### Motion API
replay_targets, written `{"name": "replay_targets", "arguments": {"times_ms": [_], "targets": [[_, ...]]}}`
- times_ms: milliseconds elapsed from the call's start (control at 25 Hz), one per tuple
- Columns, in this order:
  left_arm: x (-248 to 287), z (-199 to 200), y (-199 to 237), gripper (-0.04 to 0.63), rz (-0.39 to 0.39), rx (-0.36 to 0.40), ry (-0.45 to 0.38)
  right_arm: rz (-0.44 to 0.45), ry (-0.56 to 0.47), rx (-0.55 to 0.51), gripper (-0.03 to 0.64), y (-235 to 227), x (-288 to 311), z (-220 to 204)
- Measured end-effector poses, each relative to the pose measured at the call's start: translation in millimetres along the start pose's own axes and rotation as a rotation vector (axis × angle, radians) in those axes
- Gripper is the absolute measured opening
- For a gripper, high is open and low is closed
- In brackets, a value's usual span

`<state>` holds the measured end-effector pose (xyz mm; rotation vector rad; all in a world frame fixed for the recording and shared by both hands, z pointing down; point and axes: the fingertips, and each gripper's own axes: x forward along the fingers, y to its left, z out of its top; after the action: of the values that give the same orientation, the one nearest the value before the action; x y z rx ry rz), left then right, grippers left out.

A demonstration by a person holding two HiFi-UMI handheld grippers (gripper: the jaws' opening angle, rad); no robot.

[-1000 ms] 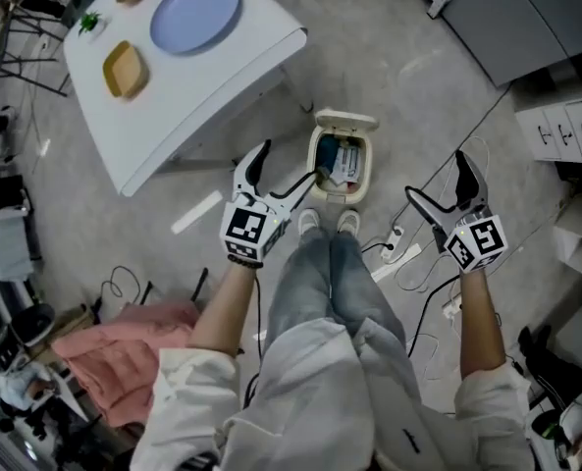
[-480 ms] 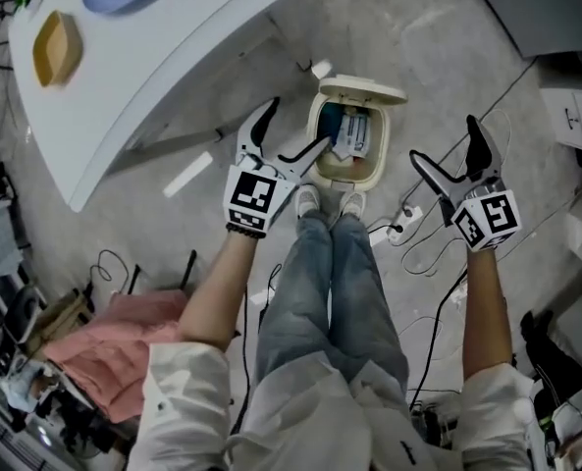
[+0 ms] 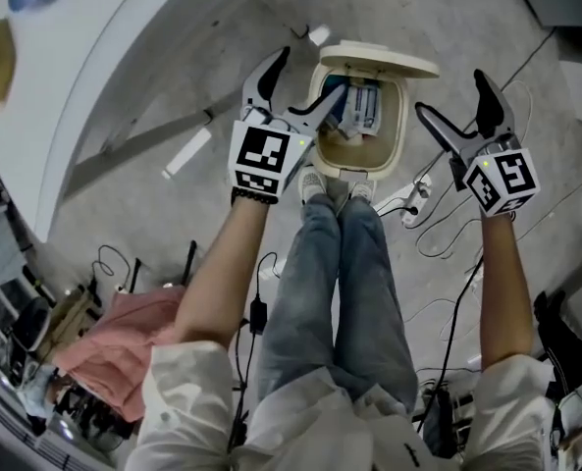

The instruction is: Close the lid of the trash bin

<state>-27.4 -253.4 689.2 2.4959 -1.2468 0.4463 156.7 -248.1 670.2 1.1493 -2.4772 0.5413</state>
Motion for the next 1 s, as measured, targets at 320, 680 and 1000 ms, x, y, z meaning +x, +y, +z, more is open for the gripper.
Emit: {"name": "replay_targets", "arguments": {"times_ms": [320, 680, 1000], "targets": [[21, -12, 8, 0.268, 0.031, 0.041, -0.002, -0.041, 0.003, -0.027, 0.478, 2, 31, -16], [34, -18, 11, 0.198, 0.044, 0.062, -0.001, -0.07, 0.007, -0.036, 0.328, -6, 48, -28], [35, -20, 9, 0.151, 0.045, 0.08, 0.001, -0.114, -0.012, -0.046, 0.181, -12, 47, -24]]}}
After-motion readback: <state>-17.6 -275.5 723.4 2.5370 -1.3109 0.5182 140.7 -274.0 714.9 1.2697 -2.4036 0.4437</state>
